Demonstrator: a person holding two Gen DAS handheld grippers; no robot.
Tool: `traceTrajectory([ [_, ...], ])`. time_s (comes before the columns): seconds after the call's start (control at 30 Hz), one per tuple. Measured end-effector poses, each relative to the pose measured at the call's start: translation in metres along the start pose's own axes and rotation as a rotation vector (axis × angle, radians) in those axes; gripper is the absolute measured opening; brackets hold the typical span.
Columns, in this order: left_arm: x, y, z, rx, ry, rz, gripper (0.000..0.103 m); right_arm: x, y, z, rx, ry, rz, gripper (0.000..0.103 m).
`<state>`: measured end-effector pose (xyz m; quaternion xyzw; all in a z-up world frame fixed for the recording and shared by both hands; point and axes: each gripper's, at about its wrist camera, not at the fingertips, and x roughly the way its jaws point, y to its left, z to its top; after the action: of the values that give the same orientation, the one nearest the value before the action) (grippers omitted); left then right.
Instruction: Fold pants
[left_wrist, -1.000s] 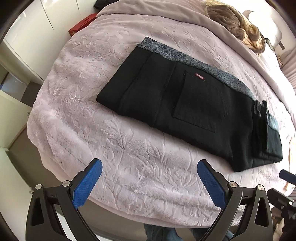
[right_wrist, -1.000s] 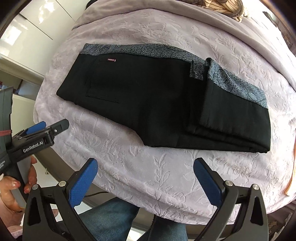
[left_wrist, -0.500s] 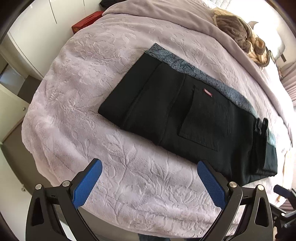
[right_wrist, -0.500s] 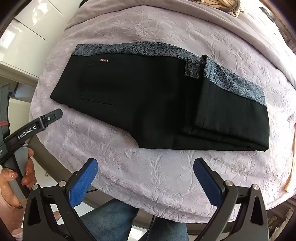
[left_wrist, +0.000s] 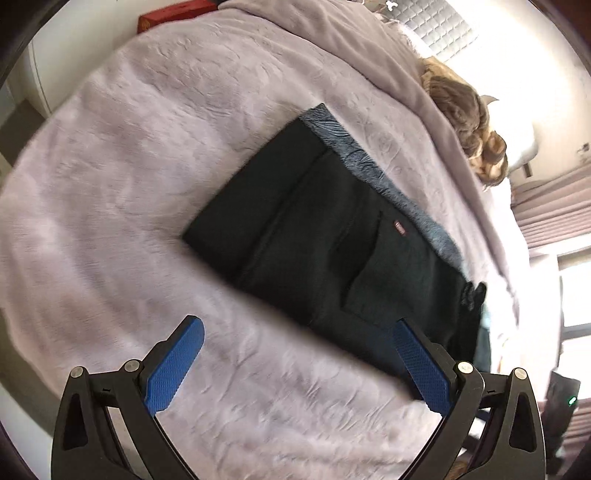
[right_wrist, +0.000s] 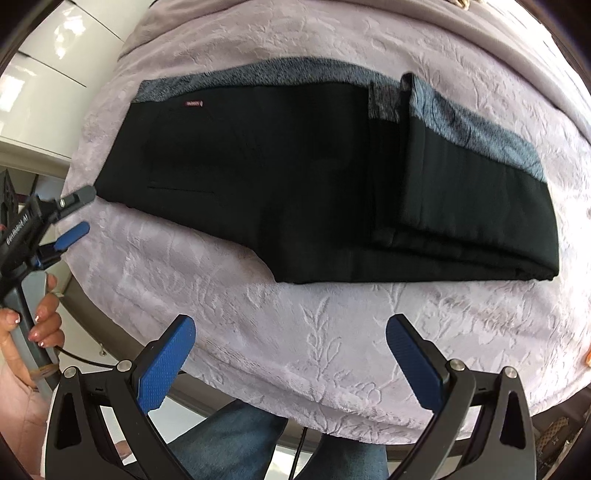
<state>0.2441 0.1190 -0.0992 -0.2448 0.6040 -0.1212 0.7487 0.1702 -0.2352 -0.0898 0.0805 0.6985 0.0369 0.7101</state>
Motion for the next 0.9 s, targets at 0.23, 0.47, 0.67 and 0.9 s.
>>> traceTrajectory([
  [0.23,0.030,0.008,0.012,-0.101,-0.002,-0.092,0.103,0.014,-0.004,-0.003,0.005,0.029,0.000,0.103],
  [0.47,0.044,0.009,0.016,-0.109,-0.011,-0.108,0.103,0.017,-0.006,0.000,0.010,0.018,0.005,0.103],
  [0.67,0.031,-0.007,0.017,-0.098,-0.059,-0.094,0.103,0.015,-0.004,0.007,-0.008,0.003,0.012,0.103],
  [0.9,0.048,-0.009,0.023,-0.085,-0.041,-0.057,0.102,0.001,-0.003,0.033,-0.032,-0.072,0.026,0.103],
])
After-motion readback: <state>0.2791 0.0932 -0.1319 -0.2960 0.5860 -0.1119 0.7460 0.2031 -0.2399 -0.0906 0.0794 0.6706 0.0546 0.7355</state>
